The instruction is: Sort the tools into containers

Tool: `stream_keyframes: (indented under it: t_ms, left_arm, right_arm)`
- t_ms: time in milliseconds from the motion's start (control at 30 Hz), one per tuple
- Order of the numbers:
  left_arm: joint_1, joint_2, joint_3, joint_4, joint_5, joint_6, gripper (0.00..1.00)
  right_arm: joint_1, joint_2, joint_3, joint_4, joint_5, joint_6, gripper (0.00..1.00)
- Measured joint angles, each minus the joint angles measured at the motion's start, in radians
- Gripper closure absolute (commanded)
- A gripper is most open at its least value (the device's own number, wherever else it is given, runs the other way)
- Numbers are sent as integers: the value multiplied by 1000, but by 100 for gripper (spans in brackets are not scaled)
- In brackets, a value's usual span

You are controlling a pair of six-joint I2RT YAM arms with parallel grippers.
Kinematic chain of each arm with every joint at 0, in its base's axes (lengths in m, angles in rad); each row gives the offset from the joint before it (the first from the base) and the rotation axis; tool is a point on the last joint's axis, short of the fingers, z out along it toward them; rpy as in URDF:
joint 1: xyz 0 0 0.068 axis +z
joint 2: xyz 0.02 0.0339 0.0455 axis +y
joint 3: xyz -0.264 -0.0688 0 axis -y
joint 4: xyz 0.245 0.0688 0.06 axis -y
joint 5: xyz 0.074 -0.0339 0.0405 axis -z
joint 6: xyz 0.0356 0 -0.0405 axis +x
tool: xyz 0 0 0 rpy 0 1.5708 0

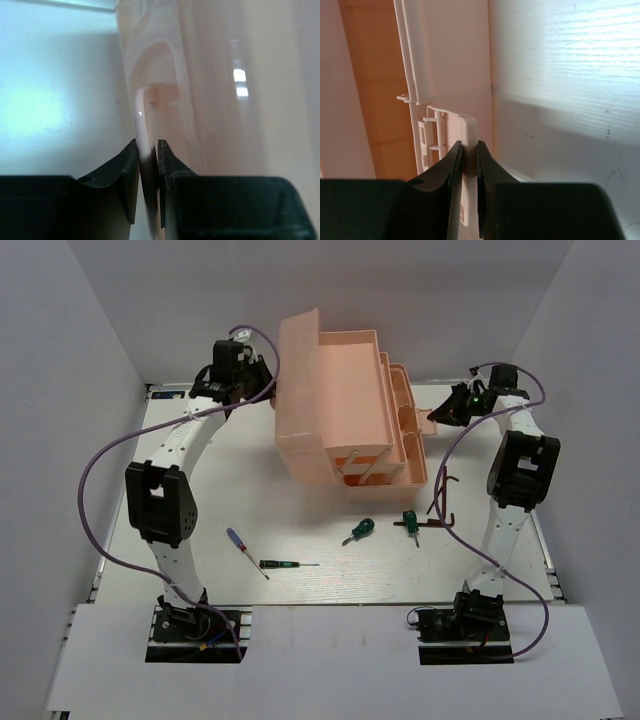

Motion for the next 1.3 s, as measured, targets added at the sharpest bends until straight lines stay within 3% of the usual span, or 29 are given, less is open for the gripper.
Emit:
stream_keyframes:
  t_ms: [100,267,300,433,533,633,900,967,1000,1033,1067,1100,1133,1167,1233,1267,1300]
  left_arm:
    - [26,-56,-133,26,11,-10,100]
    - [34,-112,-233,73,19,-18,98]
    - [35,-118,-245,79,18,-20,82]
    - [47,-132,-279,80,1,-11,37]
    - [96,-137,-296,32,-63,19,26]
    - [151,-142,-295,0,-104,27,23]
    - [228,-177,-278,-55,-135,38,23]
    - [236,-196,-278,-61,-132,38,28]
    - [239,-209,-279,-63,-124,43,38]
    - [240,-227,-284,-60,-115,50,44]
    - [240,-246,-289,-62,-107,60,49]
    - [239,-265,-292,-64,-97,72,65]
    - [233,-287,-297,-62,-83,88,73]
    - [226,-315,-308,-58,-68,102,84]
    - [206,-389,-362,-50,-38,132,91]
    - [193,-433,-394,-51,-24,142,96]
    - [179,-484,-431,-53,-8,152,99]
  right_arm:
    - [-7,0,-1,4,-5,-4,100]
    - [-7,0,-9,6,-19,-15,100]
    - [-7,0,-13,8,-23,-18,100]
    - [-10,0,-27,22,-38,-24,100]
    - [-17,0,-36,28,-51,-25,100]
    - [-28,-1,-47,34,-59,-23,100]
    - [-33,-8,-83,64,-85,-6,100]
    - [-37,-11,-84,63,-84,-6,100]
    - [-37,-11,-85,62,-84,-8,61]
    - [-37,-11,-85,58,-83,-5,42]
    - [-37,-12,-84,53,-69,-13,25]
    - [-37,-13,-82,41,-46,-34,13]
    - [-39,-16,-82,23,-14,-63,10]
    - [-40,-24,-85,6,15,-86,10]
    - [-42,-84,-153,9,106,-137,12]
    - [-42,-142,-213,9,152,-174,21]
    - [-41,-209,-267,2,198,-215,53]
